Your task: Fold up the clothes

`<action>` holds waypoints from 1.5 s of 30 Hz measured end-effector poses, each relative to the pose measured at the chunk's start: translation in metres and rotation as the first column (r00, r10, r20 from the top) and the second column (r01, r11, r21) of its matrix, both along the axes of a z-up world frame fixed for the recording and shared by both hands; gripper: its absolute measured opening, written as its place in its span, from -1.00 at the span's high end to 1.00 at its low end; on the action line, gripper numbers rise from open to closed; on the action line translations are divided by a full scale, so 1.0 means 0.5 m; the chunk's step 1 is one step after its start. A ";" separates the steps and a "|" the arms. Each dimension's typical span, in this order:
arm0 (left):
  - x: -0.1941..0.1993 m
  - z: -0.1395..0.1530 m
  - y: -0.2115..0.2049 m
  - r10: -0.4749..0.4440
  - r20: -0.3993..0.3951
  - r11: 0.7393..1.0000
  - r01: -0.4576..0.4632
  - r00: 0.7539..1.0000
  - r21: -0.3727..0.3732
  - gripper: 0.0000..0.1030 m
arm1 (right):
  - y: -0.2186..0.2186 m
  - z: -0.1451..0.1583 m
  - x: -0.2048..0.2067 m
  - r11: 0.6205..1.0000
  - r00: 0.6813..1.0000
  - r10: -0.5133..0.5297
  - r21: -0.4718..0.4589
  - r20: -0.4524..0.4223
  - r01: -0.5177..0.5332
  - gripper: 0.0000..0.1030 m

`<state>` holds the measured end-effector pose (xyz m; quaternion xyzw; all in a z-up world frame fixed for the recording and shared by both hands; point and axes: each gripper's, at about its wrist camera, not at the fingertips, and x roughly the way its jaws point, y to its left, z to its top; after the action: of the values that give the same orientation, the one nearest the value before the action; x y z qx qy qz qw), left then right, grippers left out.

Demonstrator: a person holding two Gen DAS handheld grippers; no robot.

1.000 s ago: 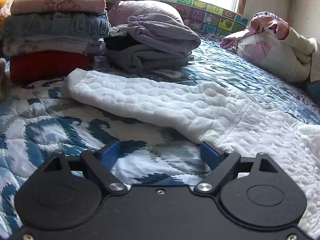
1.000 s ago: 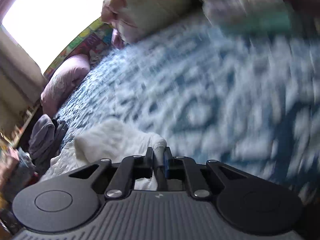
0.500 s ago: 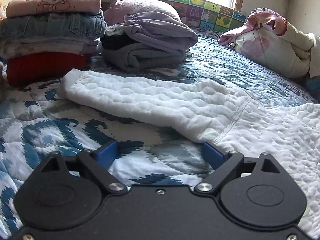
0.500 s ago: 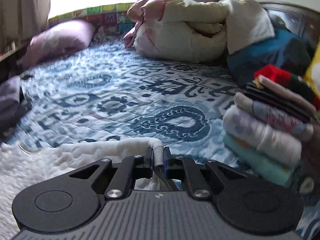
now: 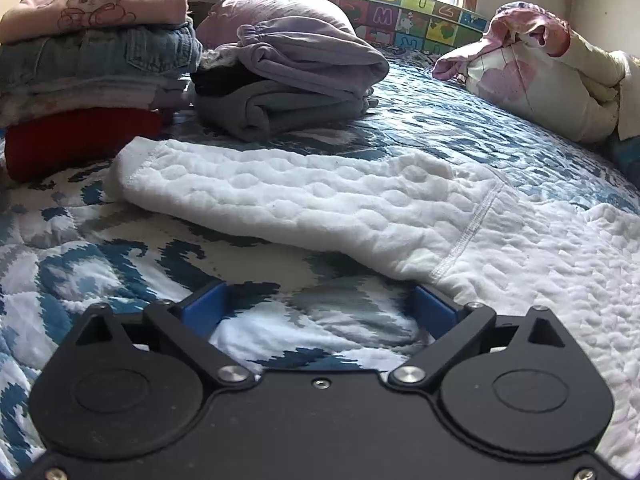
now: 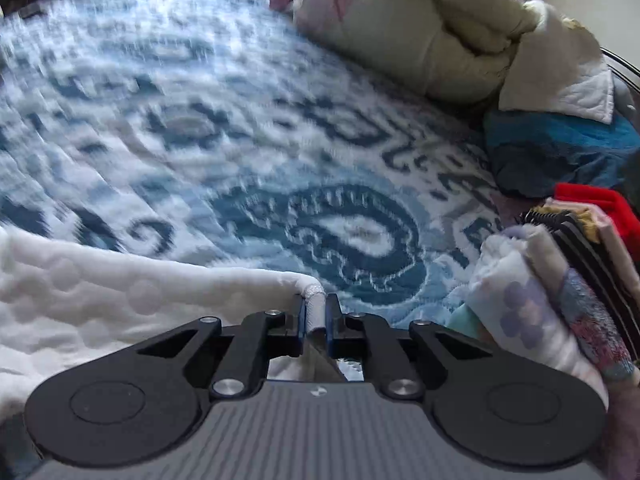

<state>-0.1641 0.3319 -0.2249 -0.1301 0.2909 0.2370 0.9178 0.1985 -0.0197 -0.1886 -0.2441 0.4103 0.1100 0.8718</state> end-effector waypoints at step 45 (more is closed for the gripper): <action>-0.191 0.041 -0.055 -0.105 0.070 0.801 0.126 0.992 -0.585 0.85 | -0.204 -0.091 -0.525 0.326 0.796 0.196 0.804 -0.572 0.497 0.62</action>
<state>-0.2594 0.3045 -0.2044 -0.3939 0.3417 0.0767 0.8498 -0.0638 -0.1216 -0.2341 0.3881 0.5358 0.3050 0.6850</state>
